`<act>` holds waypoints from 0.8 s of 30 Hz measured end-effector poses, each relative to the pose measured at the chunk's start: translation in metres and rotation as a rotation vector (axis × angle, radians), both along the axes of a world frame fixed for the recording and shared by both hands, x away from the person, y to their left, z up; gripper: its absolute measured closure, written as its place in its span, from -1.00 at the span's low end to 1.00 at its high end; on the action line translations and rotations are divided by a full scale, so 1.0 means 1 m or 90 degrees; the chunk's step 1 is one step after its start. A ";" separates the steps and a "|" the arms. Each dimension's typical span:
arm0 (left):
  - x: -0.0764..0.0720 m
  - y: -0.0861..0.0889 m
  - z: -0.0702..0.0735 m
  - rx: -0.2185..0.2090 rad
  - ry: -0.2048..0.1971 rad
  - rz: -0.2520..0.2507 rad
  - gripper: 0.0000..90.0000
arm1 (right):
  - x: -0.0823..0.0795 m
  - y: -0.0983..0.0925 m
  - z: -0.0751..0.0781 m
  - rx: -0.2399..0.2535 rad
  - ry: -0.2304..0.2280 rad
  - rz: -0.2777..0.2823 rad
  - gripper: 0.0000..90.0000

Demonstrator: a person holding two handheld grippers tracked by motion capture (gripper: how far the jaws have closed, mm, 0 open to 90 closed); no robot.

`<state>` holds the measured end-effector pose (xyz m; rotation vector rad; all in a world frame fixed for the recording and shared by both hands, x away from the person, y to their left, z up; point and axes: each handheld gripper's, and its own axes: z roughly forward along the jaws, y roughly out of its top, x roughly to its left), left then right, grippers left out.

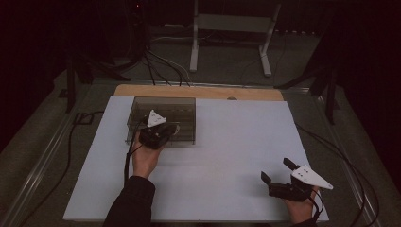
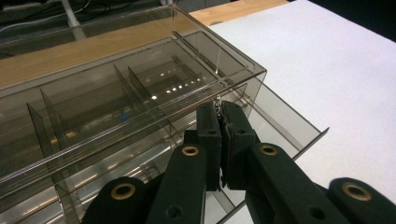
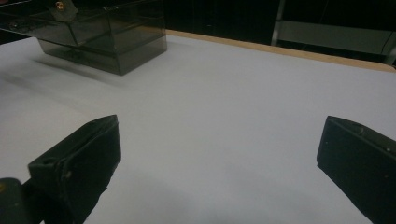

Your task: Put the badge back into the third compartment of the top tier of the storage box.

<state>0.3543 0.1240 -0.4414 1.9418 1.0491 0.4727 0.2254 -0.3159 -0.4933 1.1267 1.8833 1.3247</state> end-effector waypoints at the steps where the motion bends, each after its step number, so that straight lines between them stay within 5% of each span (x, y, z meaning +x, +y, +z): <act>1: 0.000 0.000 0.000 0.001 0.001 0.001 0.97 | 0.000 0.000 0.000 0.000 0.000 0.000 -1.00; 24: 0.002 -0.010 -0.007 0.054 0.001 0.003 0.96 | 0.000 0.000 0.000 0.001 0.000 0.002 -1.00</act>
